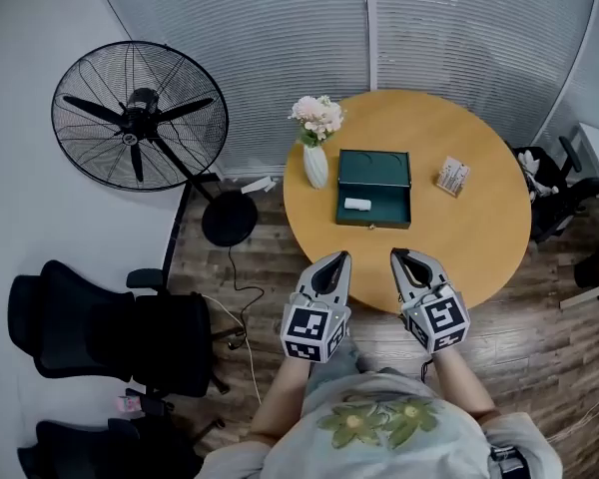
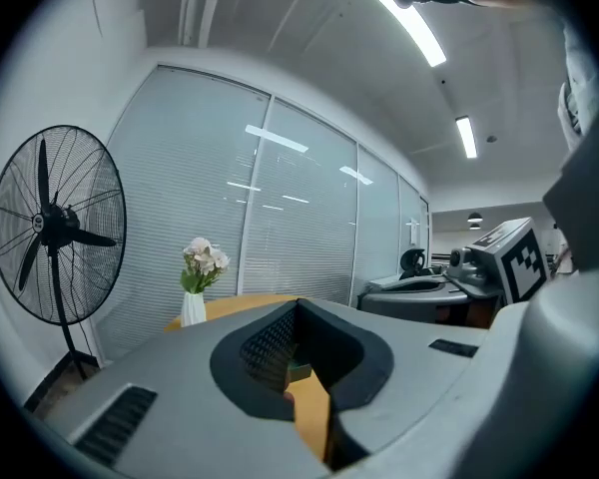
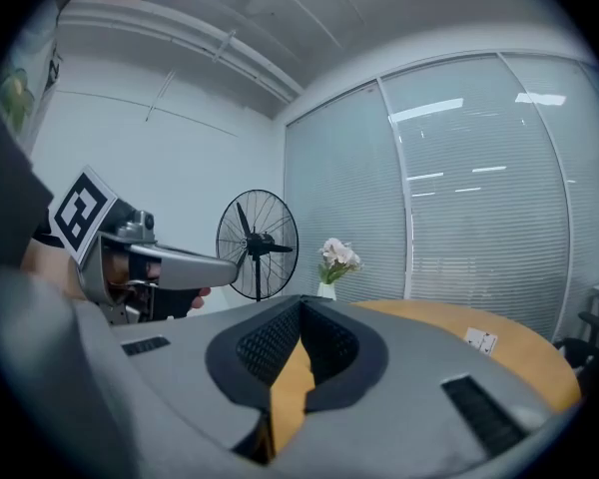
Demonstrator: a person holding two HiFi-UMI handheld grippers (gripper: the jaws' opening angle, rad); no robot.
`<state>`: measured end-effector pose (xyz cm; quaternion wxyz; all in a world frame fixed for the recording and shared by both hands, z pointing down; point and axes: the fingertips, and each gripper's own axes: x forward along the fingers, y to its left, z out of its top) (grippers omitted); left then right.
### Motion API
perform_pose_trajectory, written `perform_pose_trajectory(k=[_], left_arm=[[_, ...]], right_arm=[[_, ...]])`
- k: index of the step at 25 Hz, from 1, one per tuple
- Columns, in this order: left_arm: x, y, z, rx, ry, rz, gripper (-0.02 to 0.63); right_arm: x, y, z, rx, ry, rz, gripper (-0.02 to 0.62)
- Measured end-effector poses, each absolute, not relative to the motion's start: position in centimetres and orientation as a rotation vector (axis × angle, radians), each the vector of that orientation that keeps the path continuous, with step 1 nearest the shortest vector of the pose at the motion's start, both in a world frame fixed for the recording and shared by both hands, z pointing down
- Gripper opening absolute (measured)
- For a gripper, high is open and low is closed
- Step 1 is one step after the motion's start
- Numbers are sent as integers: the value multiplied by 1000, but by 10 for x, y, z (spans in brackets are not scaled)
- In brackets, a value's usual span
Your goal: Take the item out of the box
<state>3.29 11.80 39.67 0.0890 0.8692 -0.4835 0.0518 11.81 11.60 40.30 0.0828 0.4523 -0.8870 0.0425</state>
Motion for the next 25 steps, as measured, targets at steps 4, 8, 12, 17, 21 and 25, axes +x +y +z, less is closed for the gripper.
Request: perform_pose_trajectory(k=[4,8,12,17,21,25], left_arm=[[10,78,399,2579,-1432,157,3],[-10,42,404,2576,-1414,163,3],[-23,11,411,2586,-1379,168,3],[-36,-16,419,2600,-1331,177,3],[-38,-29,421,2605,-1307,166,3],[-39,-35,424,2608,-1287,169,3]], right_arm=[[106,68,397,1385,-2632,95,6],[93,29,399,1408,-2601,90,6],[86,-4,400,1469,-2567,54,6],[77,-29,396,1501,-2530,-3,88],[70,-41,401,1440,-2523,-5,165],[66,-50,406,1395,-2513,4,179]])
